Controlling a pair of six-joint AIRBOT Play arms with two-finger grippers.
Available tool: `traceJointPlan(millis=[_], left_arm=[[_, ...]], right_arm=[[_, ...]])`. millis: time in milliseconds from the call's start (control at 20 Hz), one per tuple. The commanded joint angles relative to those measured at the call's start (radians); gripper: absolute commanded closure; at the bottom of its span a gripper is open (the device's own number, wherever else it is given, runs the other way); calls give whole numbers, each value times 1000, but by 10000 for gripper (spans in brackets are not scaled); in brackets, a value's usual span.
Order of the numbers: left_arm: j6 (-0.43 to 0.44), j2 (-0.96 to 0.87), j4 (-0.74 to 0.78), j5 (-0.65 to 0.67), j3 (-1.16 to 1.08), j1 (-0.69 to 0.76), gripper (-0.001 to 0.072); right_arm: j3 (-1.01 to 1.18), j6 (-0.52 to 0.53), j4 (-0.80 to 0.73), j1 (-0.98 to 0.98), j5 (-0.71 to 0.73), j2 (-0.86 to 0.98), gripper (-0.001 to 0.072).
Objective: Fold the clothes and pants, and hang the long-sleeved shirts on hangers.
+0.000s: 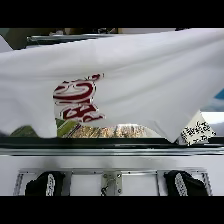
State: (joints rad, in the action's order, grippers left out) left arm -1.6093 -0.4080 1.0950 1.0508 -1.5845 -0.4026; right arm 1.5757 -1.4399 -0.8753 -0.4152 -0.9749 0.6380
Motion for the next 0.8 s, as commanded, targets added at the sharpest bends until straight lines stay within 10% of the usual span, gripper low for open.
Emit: traceJointPlan(millis=[0, 450, 750], left_arm=[[-44, -50, 0, 100, -103, -1, 694], [-4, -561, -67, 127, 146, 119, 694], [85, -1155, -68, 67, 16, 221, 694]], right_arm=[[8, -18, -8, -26, -16, -26, 703], [8, -152, -166, 95, -285, 440, 704], [128, -213, -355, 314, -186, 1000, 704]])
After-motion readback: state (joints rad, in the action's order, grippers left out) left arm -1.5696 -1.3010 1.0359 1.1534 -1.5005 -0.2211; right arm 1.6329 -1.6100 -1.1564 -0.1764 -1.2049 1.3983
